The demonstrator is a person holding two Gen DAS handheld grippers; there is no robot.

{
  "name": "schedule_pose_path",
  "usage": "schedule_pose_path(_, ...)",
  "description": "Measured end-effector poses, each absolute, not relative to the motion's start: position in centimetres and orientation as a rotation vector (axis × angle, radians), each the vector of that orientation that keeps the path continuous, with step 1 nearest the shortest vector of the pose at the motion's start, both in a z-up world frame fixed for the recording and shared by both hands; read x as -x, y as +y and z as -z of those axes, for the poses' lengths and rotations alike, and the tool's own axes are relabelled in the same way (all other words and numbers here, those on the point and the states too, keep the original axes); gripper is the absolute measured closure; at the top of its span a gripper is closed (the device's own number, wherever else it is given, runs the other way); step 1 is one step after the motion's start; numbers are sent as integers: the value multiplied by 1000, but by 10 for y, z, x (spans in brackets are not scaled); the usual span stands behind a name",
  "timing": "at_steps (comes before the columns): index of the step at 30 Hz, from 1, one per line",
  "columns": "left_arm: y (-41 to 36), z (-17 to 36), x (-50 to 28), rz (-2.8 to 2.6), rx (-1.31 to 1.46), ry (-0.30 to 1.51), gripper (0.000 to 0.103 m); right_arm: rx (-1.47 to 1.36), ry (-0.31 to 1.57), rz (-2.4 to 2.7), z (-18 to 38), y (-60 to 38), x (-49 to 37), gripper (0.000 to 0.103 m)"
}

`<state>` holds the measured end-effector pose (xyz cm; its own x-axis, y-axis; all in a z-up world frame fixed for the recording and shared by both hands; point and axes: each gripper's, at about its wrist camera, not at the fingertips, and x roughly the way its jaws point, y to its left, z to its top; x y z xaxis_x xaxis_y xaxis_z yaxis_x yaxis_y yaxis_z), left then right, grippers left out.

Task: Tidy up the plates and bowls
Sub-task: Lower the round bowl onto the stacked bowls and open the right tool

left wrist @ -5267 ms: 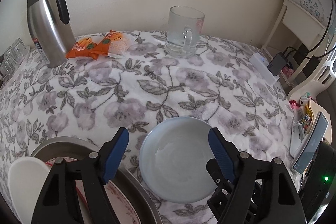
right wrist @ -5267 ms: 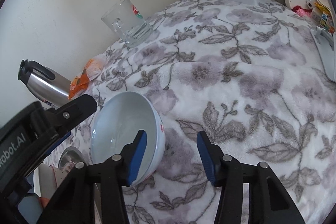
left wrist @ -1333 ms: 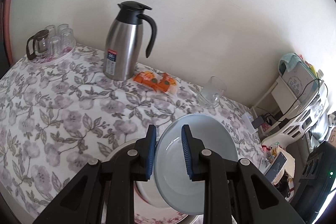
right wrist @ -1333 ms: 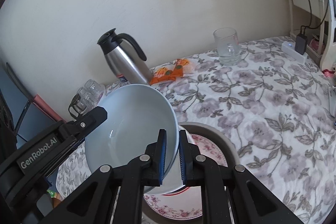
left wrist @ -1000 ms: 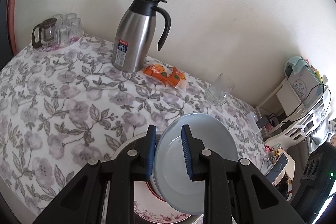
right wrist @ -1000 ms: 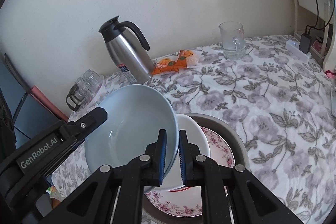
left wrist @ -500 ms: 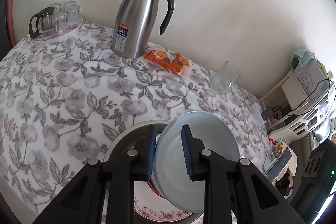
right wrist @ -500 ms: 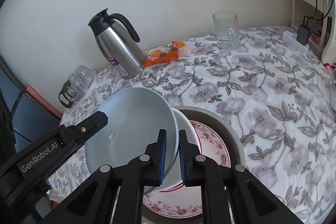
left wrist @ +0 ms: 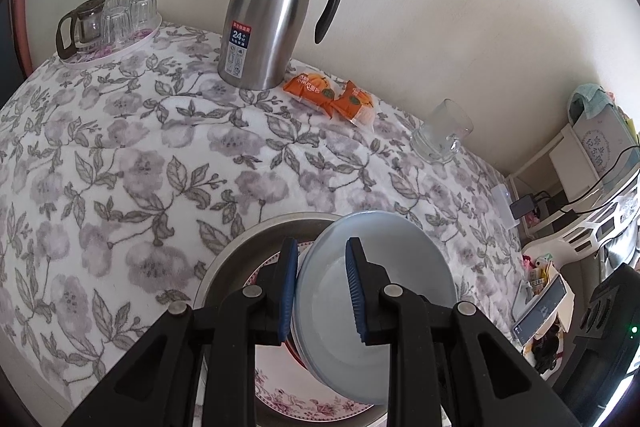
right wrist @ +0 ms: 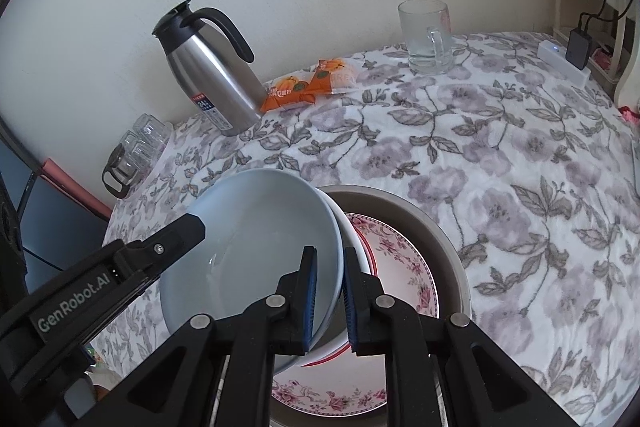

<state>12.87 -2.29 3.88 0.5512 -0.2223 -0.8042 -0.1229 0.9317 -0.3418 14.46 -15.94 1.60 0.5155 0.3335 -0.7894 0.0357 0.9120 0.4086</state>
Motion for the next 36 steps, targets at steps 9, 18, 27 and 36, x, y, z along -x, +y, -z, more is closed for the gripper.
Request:
schedule_pose_path(9,-19,-39,-129,64,409,983,78,-411,1023,-192,-17,-160,-146,86)
schedule_pose_path(18,-19,-37,-130,68,408,983,78,-414,1023,-200,-18,-162,-147,86)
schedule_pose_path(27,-20,-34,-130,56,382,988,89,-416,1005,-187,-23,-168,-146,84)
schedule_pose_path(36,-20,-34,-130,56,391,988,92,-440,958,-182,-32,-179,-142,74)
